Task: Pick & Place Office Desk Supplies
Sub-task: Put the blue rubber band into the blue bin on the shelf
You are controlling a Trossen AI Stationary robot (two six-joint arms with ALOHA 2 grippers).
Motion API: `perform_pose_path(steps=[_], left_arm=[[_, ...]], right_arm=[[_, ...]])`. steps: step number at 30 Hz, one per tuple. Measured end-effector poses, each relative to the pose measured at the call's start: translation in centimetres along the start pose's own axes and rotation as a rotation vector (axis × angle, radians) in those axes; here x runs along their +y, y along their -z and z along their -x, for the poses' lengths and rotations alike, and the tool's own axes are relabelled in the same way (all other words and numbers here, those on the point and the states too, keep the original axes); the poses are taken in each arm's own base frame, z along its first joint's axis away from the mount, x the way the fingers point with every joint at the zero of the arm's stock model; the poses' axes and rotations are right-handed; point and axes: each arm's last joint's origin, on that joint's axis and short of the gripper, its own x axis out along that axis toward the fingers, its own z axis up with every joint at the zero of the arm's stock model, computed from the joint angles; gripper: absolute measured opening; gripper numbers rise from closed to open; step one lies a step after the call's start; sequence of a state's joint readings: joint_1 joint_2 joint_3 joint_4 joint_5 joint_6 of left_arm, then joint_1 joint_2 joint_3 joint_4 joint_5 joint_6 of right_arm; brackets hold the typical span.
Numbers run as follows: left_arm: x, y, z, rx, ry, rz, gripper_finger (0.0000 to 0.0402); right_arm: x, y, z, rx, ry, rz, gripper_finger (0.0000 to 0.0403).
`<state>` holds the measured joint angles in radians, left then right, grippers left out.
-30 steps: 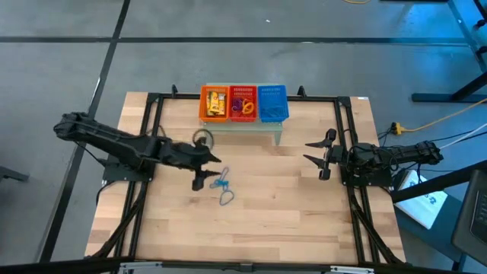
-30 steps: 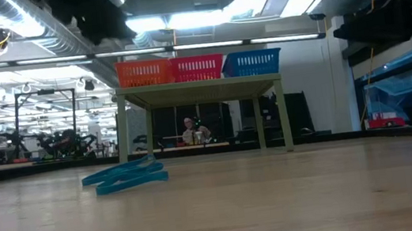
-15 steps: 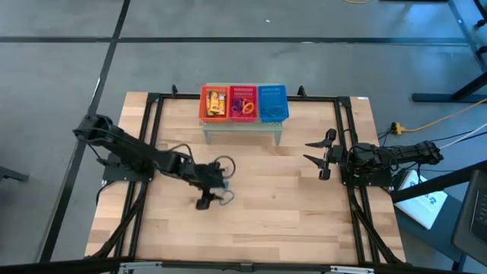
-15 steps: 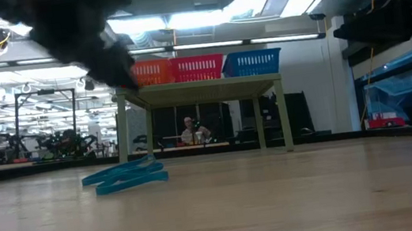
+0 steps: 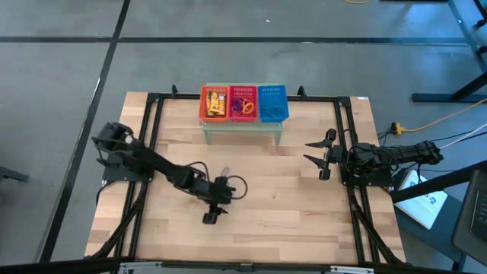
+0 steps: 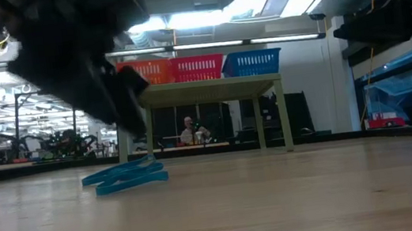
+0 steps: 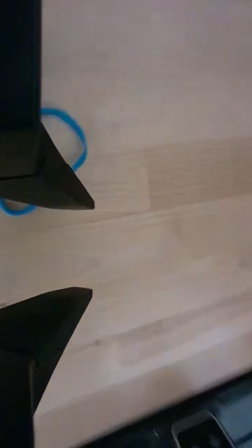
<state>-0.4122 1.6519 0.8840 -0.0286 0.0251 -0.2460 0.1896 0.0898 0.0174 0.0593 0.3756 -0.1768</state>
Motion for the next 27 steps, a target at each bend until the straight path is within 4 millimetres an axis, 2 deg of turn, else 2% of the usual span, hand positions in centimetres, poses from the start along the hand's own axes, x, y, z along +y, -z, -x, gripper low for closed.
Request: perform_pose_path(steps=[6,10,15,19,22,27], left_arm=[[0.9,0.0,-2.3,0.050,-0.028,0.093,0.0185],[1.8,0.7,-3.3,0.101,-0.070,0.154,0.0184],[2.1,0.1,-2.5,0.071,-0.098,0.229,0.0184],[1.7,-1.8,-0.8,-0.029,-0.105,0.227,0.0184],[1.5,-2.7,-0.3,-0.060,-0.110,0.226,0.0184],[1.8,-1.8,-1.2,0.013,-0.136,0.249,0.0184]], right_arm=[[0.0,0.0,0.0,0.000,0.000,0.003,0.0195],[0.0,0.0,0.0,0.000,0.000,0.003,0.0195],[0.0,0.0,0.0,0.000,0.000,0.003,0.0195],[0.0,0.0,0.0,0.000,0.000,0.002,0.0195],[0.0,0.0,0.0,0.000,0.000,0.002,0.0195],[0.0,0.0,0.0,0.000,0.000,0.002,0.0195]])
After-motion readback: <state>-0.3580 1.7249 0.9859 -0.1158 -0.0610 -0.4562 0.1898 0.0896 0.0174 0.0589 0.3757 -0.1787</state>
